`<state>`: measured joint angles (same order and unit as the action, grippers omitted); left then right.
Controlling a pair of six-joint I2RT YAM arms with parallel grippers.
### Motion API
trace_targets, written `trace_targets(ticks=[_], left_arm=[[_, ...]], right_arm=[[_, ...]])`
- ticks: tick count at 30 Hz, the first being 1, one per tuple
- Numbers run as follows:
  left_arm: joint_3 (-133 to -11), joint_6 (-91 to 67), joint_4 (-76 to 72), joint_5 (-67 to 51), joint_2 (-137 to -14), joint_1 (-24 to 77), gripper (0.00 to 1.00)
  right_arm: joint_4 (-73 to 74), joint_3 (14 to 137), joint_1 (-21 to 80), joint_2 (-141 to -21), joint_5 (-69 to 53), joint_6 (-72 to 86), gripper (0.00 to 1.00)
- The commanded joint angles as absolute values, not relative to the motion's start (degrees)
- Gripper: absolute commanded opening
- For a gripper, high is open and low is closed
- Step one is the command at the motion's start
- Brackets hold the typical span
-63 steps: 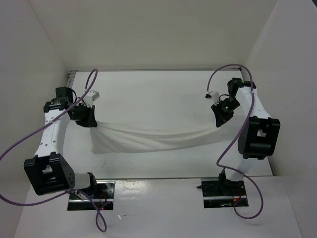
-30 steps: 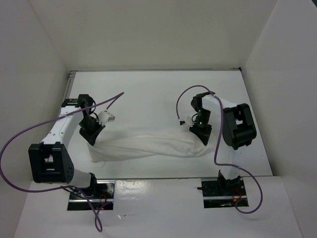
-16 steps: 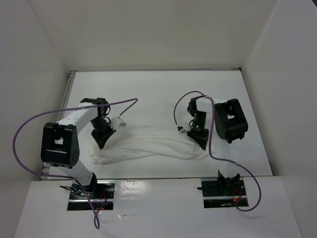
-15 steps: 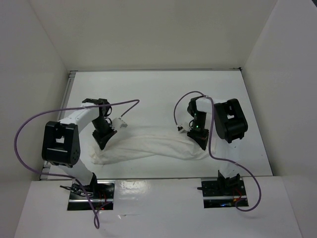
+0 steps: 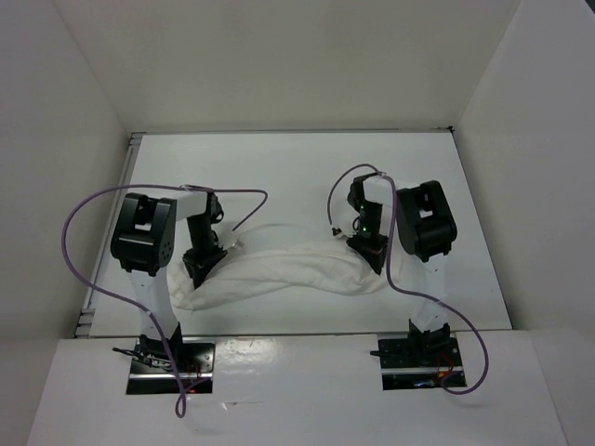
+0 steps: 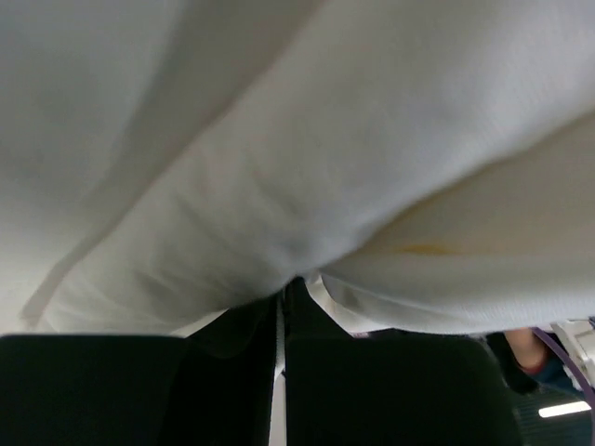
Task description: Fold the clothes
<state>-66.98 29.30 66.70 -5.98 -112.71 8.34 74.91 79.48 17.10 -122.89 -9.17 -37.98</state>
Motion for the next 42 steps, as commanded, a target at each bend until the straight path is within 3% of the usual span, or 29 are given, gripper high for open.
trace_targets(ticks=[1, 19, 23, 26, 29, 30, 35, 42], left_arm=[[-71.2, 24.7, 57.1, -2.1, -118.0, 8.4, 0.04], [-109.5, 14.0, 54.7, -2.6, -139.9, 6.7, 0.04], [-121.3, 12.7, 54.7, -0.9, -144.8, 6.1, 0.04], [-136.5, 11.5, 59.2, -0.9, -151.2, 5.4, 0.04], [-168.4, 9.6, 71.5, -2.5, -163.8, 4.2, 0.04], [-172.0, 9.6, 71.4, -1.2, -164.3, 4.2, 0.04], [-171.0, 10.8, 73.4, -8.2, -160.1, 3.6, 0.04], [-159.6, 14.3, 74.2, -17.3, -147.5, 0.4, 0.08]], right_arm=[[59.2, 83.6, 17.1, -127.0, -4.7, -31.9, 0.0], [51.3, 104.2, 8.9, -135.9, 2.6, -19.3, 0.0], [51.3, 113.3, 6.4, -139.7, 4.0, -17.1, 0.0], [52.4, 120.7, 5.1, -143.1, 4.6, -15.1, 0.0], [53.7, 128.3, 3.6, -145.2, 3.9, -14.0, 0.0], [55.1, 130.1, 3.1, -145.7, 3.2, -14.0, 0.0], [58.0, 135.9, 2.5, -143.1, 0.5, -14.7, 0.0], [56.5, 123.3, 2.5, -132.3, -0.6, -16.9, 0.0]])
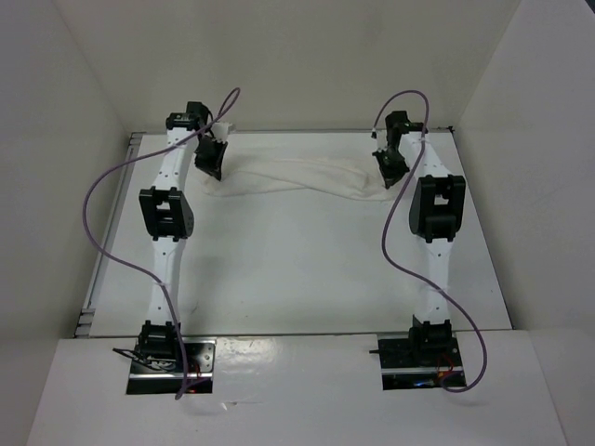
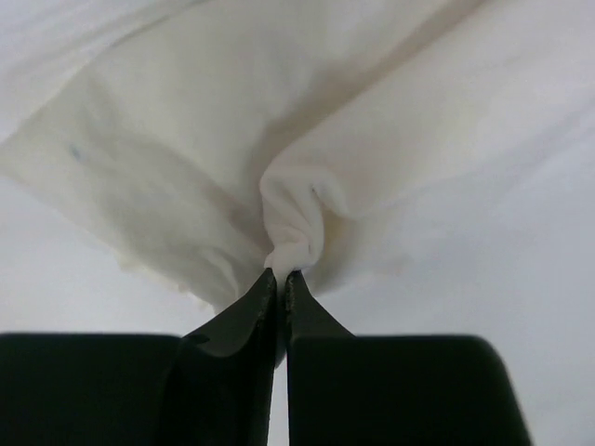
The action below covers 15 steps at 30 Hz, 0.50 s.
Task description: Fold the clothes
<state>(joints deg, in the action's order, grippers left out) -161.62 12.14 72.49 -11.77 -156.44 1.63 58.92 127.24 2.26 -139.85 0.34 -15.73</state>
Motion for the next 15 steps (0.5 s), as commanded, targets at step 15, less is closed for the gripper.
trace_targets(ticks=[15], left_arm=[[-121.1, 25.8, 71.6, -19.8, -128.8, -0.6, 0.17]], right_arm=[[52.1, 103.1, 2.5, -118.7, 4.0, -23.4, 0.0]])
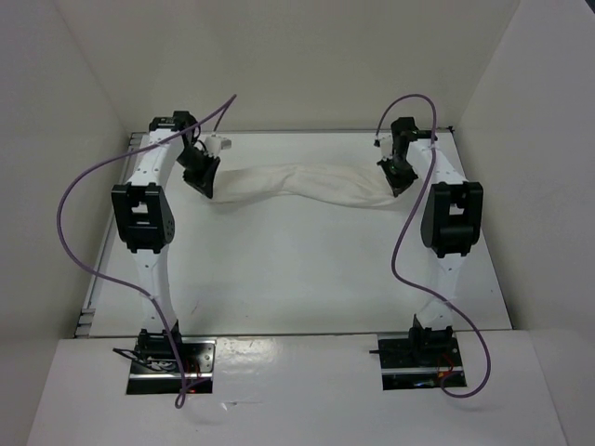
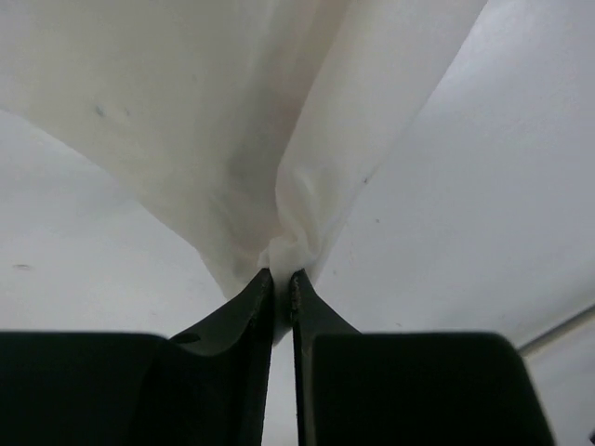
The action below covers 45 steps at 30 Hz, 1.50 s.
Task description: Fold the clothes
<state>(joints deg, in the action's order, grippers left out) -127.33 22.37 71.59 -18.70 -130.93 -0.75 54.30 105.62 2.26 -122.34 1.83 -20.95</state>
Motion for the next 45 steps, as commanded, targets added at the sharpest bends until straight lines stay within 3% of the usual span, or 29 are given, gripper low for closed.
trace_targets(ticks=[1, 6, 12, 22, 25, 27, 28, 29, 30, 32, 33, 40, 45], left_arm=[[-118.6, 26.4, 69.6, -19.0, -127.4, -0.6, 0.18], [-100.9, 26.9, 62.8, -15.9, -122.6, -0.6, 0.18], [-88.7, 28.0, 56.9, -13.8, -119.1, -3.8, 0.18], [-89.5, 28.0, 55.8, -12.0, -119.5, -10.0, 0.18], [-90.9, 28.0, 56.9, -12.7, -119.5, -10.0, 0.18], [-91.6, 28.0, 57.4, -15.9, -119.0, -10.0, 0.18], [-91.6, 28.0, 57.4, -17.1, -118.4, -10.0, 0.18], [-92.1, 28.0, 58.0, -20.4, -117.3, -10.0, 0.3], [-92.1, 27.4, 58.0, -22.2, -116.8, -10.0, 0.35], [-92.7, 26.7, 58.0, -25.4, -115.0, -10.0, 0.4], [-92.7, 26.7, 58.0, -28.1, -114.4, -9.1, 0.42], [-101.1, 19.3, 57.2, -34.0, -112.4, -5.4, 0.47], [-105.4, 11.3, 52.0, -35.9, -115.7, -2.6, 0.47]], right_arm=[[51.5, 102.3, 2.5, -118.1, 4.0, -23.4, 0.0], [49.0, 95.9, 2.0, -116.6, 5.9, -25.6, 0.0], [47.1, 90.2, -1.6, -115.0, 5.4, -28.8, 0.02], [46.6, 91.3, -6.9, -115.0, 5.4, -32.6, 0.0], [46.6, 91.3, -6.9, -115.0, 6.1, -33.1, 0.1], [46.6, 91.8, -6.9, -115.0, 5.5, -33.1, 0.35], [46.6, 91.8, -6.9, -115.0, 5.4, -33.1, 0.4], [47.1, 91.8, -6.9, -114.4, 4.1, -33.1, 0.48], [47.1, 91.8, -6.9, -113.7, 4.1, -32.5, 0.53], [47.1, 91.8, -6.9, -113.7, 2.7, -32.5, 0.63], [47.9, 91.8, -6.9, -113.1, 2.1, -31.9, 0.72], [50.9, 96.1, -6.9, -108.0, -2.4, -27.7, 0.86], [50.9, 99.1, -6.9, -107.5, -7.3, -21.1, 0.88]])
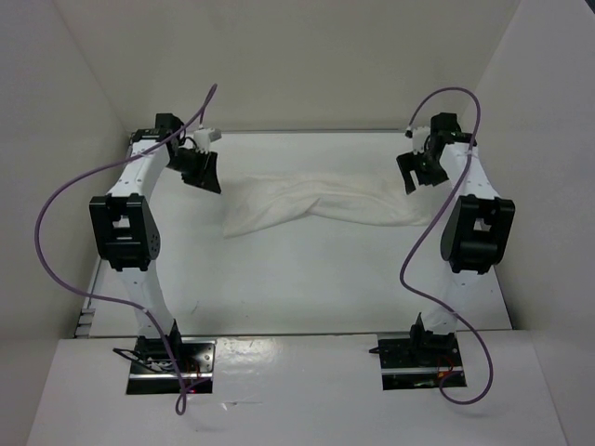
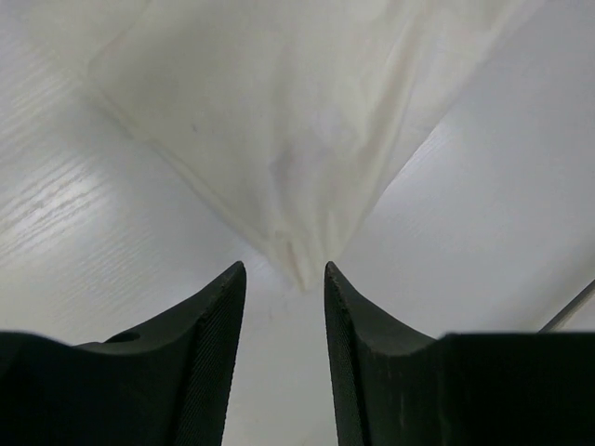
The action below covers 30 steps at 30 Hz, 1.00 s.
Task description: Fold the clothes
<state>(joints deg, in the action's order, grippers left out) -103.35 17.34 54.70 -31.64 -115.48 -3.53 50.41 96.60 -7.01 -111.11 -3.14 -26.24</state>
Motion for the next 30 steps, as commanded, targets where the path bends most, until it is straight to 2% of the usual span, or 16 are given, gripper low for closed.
trace_targets(ticks=[1, 10, 21, 30], left_arm=[[-105.4, 9.7, 49.9, -34.9, -116.8, -1.2, 0.47], [-104.7, 2.4, 46.1, -29.5, -122.5, 5.9, 0.43], [-99.2, 3.5, 45.5, -22.2, -123.7, 5.9, 0.43], [-93.1, 5.4, 46.1, -22.1, -121.5, 4.8, 0.43]], right_arm=[[49.3, 99.1, -6.9, -108.3, -7.8, -19.4, 0.88], [45.8, 93.9, -2.6, -109.6, -1.8, -16.9, 0.88], [43.1, 84.5, -2.0, -109.6, 1.3, -17.4, 0.88], [39.6, 79.2, -3.1, -111.3, 2.5, -17.4, 0.88]])
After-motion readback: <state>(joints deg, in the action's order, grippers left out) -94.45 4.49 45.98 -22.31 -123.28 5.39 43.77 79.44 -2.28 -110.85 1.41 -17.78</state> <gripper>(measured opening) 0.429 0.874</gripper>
